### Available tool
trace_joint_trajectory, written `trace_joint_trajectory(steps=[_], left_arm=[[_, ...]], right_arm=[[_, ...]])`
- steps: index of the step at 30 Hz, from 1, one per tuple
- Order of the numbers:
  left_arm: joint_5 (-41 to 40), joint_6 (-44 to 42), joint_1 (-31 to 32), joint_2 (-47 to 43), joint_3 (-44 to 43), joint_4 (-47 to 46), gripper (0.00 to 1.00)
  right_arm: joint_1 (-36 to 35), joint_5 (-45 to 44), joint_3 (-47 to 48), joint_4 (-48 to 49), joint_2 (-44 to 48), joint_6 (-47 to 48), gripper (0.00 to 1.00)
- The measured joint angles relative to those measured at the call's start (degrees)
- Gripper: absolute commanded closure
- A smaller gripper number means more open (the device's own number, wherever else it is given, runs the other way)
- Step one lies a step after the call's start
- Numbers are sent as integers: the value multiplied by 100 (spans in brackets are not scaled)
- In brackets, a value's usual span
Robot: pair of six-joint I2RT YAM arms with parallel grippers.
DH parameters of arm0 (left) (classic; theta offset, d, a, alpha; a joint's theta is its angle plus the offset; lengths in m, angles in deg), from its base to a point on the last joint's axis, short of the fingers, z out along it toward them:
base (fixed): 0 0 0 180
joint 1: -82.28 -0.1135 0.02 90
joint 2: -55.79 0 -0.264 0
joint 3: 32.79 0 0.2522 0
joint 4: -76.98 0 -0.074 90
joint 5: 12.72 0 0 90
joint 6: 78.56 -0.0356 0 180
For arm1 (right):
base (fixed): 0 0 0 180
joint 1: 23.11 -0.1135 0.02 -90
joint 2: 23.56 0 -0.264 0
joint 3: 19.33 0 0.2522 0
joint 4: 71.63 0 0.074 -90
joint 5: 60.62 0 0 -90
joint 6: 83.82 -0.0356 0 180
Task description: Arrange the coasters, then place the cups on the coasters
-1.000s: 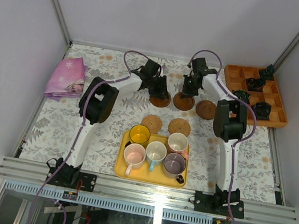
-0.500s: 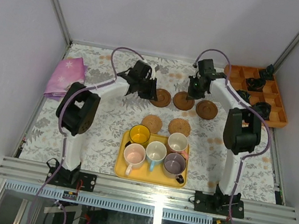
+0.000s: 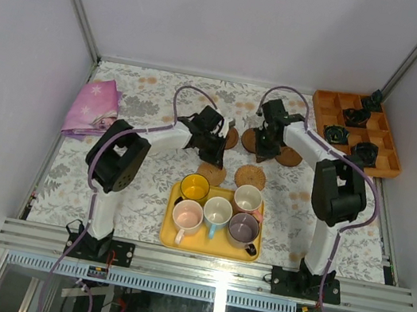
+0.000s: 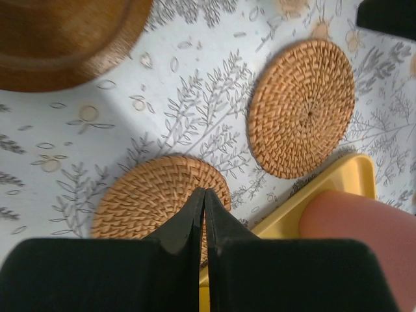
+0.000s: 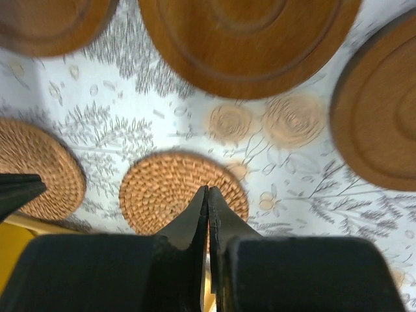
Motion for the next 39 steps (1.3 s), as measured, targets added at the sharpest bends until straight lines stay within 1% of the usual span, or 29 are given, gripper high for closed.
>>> trace_joint_trajectory(steps=[4, 10, 15, 18, 24, 32, 36, 39], left_arm=[[33, -20, 15, 0, 142, 48, 100], [15, -13, 9, -20, 345, 103, 100], [-122, 52, 9, -59, 400, 83, 100], [-238, 175, 9, -72, 411, 81, 100], [-638, 481, -68, -162, 492, 72, 100], [-1134, 927, -739, -415, 780, 57, 100], [-1432, 1078, -979, -426, 774, 61, 100], [-1620, 1198, -1139, -426, 754, 68, 100]], right_arm=[[-219, -68, -267, -225, 50, 44, 100], [-315, -111, -529, -553, 236, 42, 100], [-354, -96, -531, -675, 223, 44, 100], [-378, -24, -389, -763, 4, 66, 100], [-385, 365, 310, -955, -726, 166, 100], [-417, 1025, 1460, -1185, -1493, 321, 100], [-531, 1250, 2361, -1449, -2041, 496, 100], [-686, 1412, 3226, -1744, -2551, 636, 100]])
